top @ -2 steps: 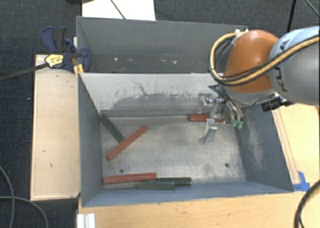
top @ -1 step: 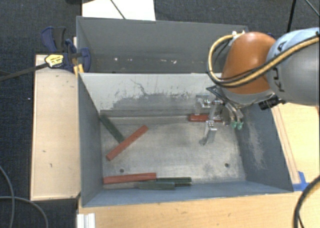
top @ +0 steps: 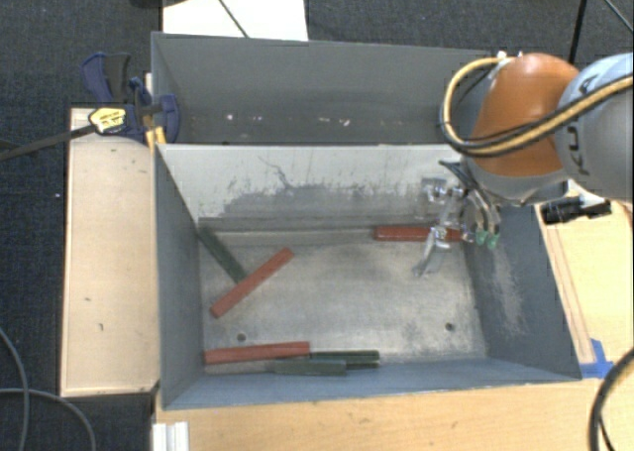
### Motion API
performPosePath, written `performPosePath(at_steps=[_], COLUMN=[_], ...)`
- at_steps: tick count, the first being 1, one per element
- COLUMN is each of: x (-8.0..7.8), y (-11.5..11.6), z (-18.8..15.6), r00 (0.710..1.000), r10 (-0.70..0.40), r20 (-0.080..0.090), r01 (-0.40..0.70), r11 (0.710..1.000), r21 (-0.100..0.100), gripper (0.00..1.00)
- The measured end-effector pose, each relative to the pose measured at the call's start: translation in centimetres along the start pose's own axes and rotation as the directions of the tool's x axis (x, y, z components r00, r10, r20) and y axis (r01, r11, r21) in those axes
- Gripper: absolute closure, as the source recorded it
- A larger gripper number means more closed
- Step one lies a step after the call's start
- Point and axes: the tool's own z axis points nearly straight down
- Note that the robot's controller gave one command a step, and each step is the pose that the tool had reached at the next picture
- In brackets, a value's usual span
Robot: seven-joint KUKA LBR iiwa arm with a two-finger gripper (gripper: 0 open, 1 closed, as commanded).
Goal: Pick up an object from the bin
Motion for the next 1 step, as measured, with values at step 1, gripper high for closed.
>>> performPosePath(at_steps=[1], x=[-1.0], y=[-5.73], z=[-0.48], r00=[0.977], r10=[-0.213], r20=[0.002], r01=[0.213], r11=[0.977], r21=[0.002], gripper=[0.0])
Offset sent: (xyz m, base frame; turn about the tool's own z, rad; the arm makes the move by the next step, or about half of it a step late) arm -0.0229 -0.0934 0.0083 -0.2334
